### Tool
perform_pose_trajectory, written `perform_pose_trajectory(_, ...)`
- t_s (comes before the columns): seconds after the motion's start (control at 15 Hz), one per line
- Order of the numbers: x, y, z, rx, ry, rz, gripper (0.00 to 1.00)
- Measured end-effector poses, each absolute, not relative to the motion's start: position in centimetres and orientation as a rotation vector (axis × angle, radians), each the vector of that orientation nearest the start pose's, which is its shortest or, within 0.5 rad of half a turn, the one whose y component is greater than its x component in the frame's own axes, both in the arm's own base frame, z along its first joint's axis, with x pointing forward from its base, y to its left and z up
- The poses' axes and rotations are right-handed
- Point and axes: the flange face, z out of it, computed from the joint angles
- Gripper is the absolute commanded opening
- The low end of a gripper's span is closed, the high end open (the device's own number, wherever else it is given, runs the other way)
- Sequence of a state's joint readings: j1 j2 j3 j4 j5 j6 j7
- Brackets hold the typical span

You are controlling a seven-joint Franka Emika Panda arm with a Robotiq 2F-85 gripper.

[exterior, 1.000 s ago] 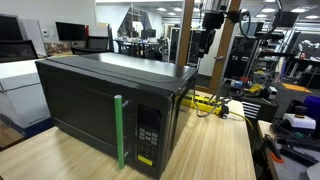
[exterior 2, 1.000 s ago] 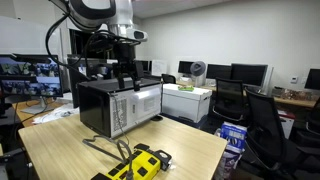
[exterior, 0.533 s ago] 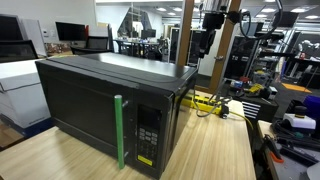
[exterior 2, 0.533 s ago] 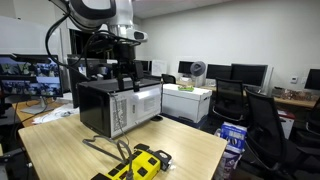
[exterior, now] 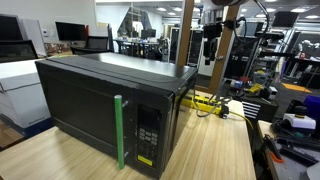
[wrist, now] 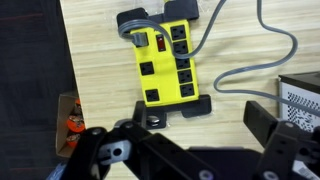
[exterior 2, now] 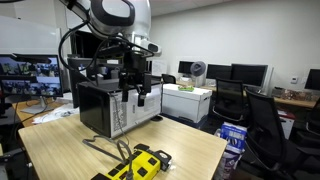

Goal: Disconnect the microwave cable from the adaptor

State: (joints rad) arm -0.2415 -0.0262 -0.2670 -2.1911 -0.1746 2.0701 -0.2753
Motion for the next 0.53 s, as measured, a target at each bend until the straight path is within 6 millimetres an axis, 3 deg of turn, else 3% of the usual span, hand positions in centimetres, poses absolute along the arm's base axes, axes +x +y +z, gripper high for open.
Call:
perform_pose_trajectory(0.33, 44.7, -31.6, 35.6, -3.232, 0.337, 0.39, 1.0)
perform_pose_trajectory(0.53, 44.6, -34.0, 34.0, -3.219, 0.325, 0.464, 1.0)
